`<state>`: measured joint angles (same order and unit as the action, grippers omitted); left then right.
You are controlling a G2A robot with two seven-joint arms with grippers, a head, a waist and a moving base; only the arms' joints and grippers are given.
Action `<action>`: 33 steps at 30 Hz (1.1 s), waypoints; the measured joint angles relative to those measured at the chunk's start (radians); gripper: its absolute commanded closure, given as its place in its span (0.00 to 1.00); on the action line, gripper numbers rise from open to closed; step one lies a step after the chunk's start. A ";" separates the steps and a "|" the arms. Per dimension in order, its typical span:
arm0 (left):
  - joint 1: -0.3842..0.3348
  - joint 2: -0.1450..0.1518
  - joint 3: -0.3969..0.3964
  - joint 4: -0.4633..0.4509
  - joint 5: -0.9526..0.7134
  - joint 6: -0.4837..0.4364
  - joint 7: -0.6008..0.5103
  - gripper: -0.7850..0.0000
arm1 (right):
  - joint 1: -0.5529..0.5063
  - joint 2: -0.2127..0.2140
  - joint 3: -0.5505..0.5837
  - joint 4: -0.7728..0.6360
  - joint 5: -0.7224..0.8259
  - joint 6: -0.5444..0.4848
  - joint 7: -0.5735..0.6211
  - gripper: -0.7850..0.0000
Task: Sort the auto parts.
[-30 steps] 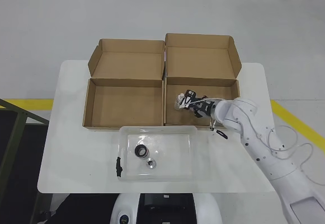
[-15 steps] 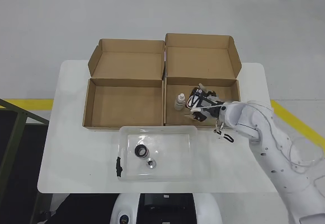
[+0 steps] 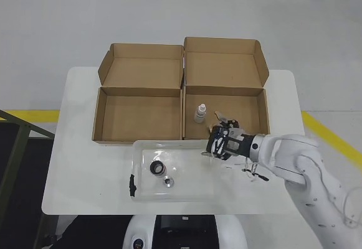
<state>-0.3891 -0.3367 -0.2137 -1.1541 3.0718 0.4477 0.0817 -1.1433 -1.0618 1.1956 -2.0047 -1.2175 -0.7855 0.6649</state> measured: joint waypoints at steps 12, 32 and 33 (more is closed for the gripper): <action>0.000 0.000 0.000 0.000 0.000 0.000 0.000 0.00 | -0.048 -0.002 -0.144 -0.048 -0.079 -0.051 -0.017 0.00; 0.000 0.000 0.000 0.000 0.000 0.000 0.000 0.00 | 0.049 -0.039 -0.354 0.119 -0.118 -0.048 -0.044 0.09; 0.000 0.000 0.000 0.000 0.000 0.000 0.000 0.00 | 0.054 -0.041 -0.361 0.127 -0.117 -0.047 -0.045 0.11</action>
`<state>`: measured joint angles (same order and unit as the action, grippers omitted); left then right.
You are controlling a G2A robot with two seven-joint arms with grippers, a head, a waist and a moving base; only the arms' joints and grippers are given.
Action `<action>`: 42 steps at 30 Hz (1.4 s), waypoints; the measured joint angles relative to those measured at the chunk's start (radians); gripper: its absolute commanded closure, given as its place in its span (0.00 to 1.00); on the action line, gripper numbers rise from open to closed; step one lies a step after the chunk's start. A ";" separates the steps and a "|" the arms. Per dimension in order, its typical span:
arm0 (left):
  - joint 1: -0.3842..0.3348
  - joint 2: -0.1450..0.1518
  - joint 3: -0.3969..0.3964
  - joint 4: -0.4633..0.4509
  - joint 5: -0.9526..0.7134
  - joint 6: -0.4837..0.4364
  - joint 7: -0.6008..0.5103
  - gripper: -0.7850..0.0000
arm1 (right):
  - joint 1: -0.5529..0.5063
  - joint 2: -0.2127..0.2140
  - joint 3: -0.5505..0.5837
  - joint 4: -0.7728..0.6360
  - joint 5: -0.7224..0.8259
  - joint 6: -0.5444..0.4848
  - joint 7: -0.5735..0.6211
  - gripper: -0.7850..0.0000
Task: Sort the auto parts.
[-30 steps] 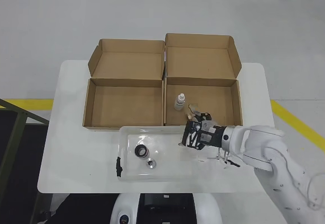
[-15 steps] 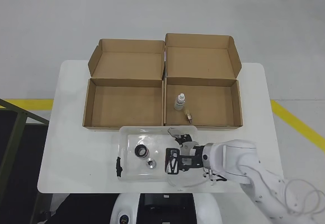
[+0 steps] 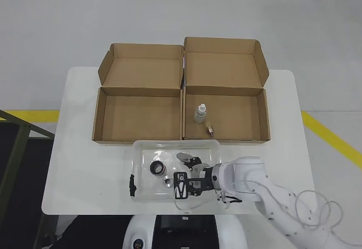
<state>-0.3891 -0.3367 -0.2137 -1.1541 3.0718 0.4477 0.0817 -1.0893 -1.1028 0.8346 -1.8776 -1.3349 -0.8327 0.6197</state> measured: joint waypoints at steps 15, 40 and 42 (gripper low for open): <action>0.000 0.000 0.000 0.000 0.000 0.000 0.000 0.00 | 0.077 -0.032 -0.096 0.121 0.029 -0.014 -0.036 0.38; 0.000 0.000 0.000 0.000 0.000 0.000 0.000 0.00 | 0.143 -0.073 -0.201 0.208 -0.013 -0.032 -0.098 0.51; 0.000 0.000 0.000 0.000 0.000 0.000 0.000 0.00 | 0.150 -0.077 -0.207 0.218 -0.016 -0.031 -0.103 0.53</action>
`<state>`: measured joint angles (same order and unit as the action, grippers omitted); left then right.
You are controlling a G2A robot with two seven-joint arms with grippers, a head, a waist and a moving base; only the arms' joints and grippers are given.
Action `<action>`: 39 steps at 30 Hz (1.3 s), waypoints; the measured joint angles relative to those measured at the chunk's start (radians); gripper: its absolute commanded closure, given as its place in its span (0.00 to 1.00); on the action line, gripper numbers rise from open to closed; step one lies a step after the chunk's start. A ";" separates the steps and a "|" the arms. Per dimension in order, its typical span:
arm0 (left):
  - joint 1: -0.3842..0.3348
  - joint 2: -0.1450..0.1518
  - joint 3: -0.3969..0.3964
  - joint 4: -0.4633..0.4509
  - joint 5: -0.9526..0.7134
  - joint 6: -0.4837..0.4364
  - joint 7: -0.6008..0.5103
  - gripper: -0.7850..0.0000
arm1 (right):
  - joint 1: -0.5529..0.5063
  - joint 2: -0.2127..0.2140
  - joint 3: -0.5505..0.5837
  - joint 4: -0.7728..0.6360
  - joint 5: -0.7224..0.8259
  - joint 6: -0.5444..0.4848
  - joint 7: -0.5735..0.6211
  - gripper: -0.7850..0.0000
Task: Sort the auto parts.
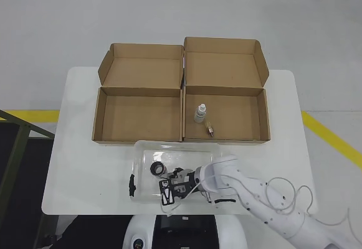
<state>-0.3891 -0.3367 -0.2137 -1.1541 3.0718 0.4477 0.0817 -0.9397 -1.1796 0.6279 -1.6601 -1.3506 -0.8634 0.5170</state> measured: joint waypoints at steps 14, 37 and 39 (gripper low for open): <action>0.000 0.000 0.000 0.000 0.000 0.000 0.000 0.00 | 0.017 -0.009 0.000 0.008 -0.006 -0.003 0.008 1.00; 0.000 0.000 0.000 0.000 0.000 0.000 0.000 0.00 | -0.069 0.049 0.174 -0.195 0.133 -0.088 0.003 1.00; 0.000 0.000 0.000 0.000 0.000 0.000 0.000 0.00 | -0.069 0.051 0.189 -0.205 0.156 -0.087 -0.011 1.00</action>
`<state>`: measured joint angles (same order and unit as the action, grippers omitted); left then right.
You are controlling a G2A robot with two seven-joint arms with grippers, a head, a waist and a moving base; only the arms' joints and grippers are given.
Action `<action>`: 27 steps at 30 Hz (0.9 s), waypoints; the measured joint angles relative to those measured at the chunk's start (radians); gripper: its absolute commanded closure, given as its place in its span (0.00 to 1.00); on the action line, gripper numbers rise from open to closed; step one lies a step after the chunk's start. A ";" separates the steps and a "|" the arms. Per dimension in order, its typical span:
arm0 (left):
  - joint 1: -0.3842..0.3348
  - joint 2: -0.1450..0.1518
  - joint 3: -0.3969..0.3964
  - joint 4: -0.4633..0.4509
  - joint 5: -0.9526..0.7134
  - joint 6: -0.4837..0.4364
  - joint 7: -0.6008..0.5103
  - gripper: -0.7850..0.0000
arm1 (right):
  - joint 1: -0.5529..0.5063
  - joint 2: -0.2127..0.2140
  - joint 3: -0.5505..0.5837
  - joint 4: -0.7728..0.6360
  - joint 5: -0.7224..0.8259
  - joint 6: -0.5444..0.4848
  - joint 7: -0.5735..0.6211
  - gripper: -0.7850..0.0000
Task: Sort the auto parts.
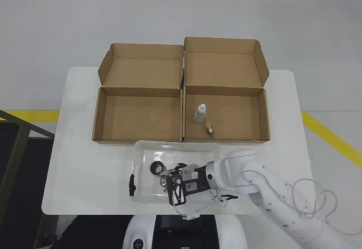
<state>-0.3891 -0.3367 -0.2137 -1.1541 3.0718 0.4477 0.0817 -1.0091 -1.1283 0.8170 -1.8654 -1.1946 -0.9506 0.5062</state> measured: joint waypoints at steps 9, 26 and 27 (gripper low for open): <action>0.000 0.000 0.000 0.000 0.000 0.000 0.000 0.00 | 0.004 0.006 0.072 -0.033 0.112 0.033 -0.099 1.00; 0.000 0.000 0.000 0.000 0.000 0.000 0.000 0.00 | 0.053 0.020 0.277 -0.069 0.361 0.061 -0.260 1.00; 0.000 0.000 0.000 0.000 0.000 0.000 0.000 0.00 | 0.051 0.022 0.289 -0.077 0.371 0.062 -0.266 1.00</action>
<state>-0.3891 -0.3367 -0.2137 -1.1541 3.0718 0.4477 0.0817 -0.9577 -1.1067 1.1059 -1.9421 -0.8238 -0.8883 0.2401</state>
